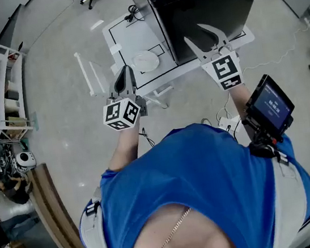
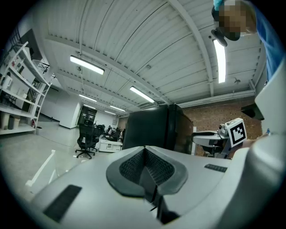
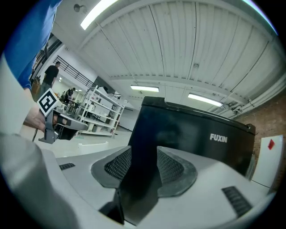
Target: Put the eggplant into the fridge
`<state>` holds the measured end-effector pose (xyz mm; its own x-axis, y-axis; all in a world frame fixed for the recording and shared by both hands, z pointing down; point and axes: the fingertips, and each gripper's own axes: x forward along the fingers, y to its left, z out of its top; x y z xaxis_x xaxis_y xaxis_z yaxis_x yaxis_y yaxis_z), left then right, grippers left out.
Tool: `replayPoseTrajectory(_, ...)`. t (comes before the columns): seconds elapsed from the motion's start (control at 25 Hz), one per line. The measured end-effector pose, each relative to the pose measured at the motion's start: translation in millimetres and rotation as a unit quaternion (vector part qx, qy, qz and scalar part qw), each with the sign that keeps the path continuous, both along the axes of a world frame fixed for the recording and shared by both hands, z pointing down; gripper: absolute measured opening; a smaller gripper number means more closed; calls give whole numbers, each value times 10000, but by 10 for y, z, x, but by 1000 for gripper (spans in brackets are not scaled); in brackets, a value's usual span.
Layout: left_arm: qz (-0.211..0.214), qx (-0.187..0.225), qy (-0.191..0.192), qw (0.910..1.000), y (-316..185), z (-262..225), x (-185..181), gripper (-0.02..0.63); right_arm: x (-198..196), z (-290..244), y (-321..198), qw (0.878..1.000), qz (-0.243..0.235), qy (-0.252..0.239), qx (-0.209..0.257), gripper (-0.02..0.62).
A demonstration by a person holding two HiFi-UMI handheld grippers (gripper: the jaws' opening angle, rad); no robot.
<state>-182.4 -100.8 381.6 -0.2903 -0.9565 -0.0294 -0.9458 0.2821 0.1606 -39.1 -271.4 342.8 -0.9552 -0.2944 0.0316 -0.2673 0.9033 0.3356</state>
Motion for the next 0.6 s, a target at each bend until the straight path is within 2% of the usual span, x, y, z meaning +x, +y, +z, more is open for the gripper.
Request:
replayPoseTrajectory(0.24, 372, 31, -52, 9993, -381, 185, 102, 9, 329, 216, -192, 9992, 379, -96, -59, 183)
replayPoseTrajectory(0.44, 714, 94, -20, 9974, -400, -93, 523, 9, 905, -19, 2, 9973, 664, -213, -226, 178)
replayPoseTrajectory(0.6, 937, 106, -21, 9955, -526, -128, 721, 9, 1223, 12, 24, 9950, 907, -261, -335, 119)
